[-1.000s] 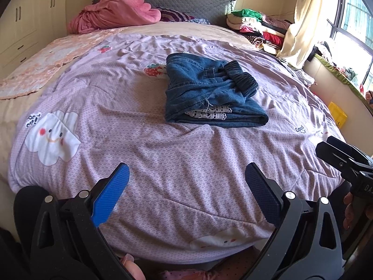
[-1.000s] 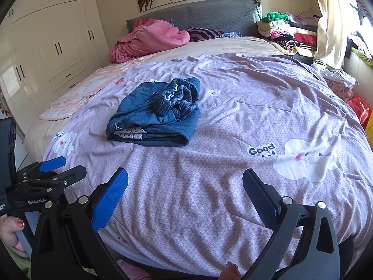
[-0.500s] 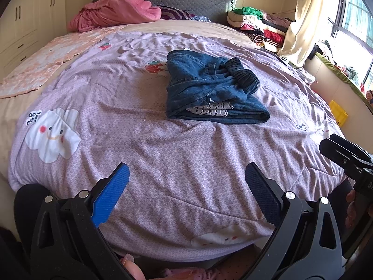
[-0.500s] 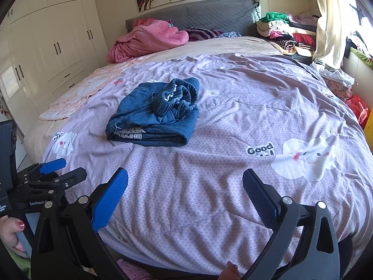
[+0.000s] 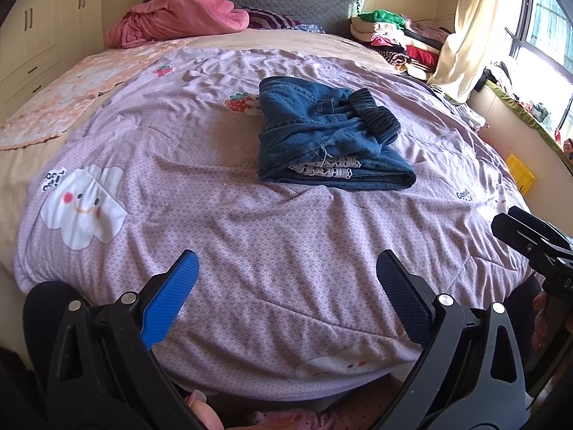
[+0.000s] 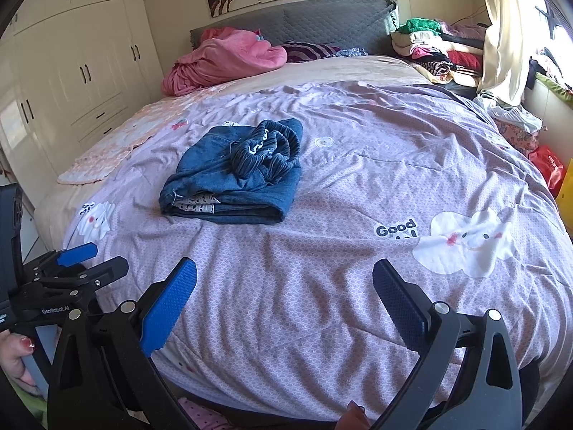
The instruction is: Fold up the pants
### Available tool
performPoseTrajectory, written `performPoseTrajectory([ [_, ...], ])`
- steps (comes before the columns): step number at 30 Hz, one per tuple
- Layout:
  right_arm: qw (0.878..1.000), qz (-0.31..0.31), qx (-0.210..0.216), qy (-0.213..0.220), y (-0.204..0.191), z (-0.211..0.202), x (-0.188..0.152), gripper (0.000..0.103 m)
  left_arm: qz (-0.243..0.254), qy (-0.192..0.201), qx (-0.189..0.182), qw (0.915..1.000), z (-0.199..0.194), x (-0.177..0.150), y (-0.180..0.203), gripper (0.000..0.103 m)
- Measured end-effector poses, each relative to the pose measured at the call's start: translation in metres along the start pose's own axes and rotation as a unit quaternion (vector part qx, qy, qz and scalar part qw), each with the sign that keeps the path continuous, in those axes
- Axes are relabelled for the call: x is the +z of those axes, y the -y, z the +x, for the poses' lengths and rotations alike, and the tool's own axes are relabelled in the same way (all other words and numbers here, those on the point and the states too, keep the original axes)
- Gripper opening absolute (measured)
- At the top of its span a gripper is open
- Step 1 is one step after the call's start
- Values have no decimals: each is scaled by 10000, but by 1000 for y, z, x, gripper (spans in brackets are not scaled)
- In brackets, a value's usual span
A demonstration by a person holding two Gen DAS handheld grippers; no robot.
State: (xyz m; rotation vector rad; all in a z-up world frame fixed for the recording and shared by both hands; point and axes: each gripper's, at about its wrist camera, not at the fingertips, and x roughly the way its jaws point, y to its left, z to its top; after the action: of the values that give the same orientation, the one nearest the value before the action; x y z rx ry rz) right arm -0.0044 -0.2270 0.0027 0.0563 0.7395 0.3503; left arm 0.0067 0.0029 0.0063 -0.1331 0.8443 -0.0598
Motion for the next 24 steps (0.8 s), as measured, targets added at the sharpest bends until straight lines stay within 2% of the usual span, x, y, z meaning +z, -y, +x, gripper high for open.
performPoseTrajectory([
  [24, 9998, -18, -35, -170, 6, 12, -1, 98, -16, -178, 158, 9997, 8, 1, -8, 93],
])
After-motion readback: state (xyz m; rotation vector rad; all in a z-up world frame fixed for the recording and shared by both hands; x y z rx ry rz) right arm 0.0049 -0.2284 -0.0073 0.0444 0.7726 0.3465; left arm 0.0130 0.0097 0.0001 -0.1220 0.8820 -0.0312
